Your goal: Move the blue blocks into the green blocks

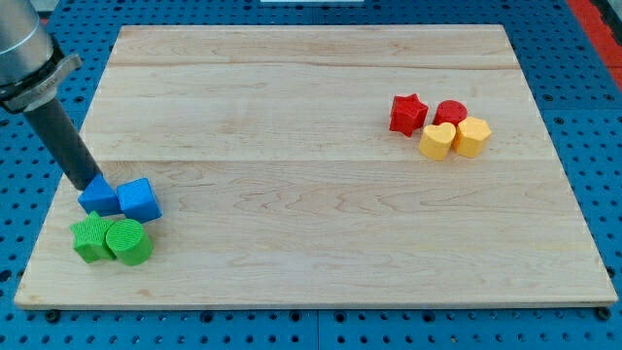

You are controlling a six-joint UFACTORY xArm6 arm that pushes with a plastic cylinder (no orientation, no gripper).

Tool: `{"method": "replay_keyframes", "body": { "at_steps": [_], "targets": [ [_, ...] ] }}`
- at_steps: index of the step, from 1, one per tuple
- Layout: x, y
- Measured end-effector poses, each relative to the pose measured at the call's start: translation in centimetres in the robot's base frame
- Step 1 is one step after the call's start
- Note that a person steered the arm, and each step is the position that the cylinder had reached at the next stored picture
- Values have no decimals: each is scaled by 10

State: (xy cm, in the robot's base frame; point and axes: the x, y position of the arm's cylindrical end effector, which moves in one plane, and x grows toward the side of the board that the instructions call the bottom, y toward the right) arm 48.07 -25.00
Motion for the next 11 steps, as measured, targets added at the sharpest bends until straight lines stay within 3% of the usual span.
{"method": "replay_keyframes", "body": {
  "at_steps": [3, 6, 10, 11],
  "targets": [
    [16, 24],
    [-18, 38],
    [12, 73],
    [-8, 77]
  ]
}}
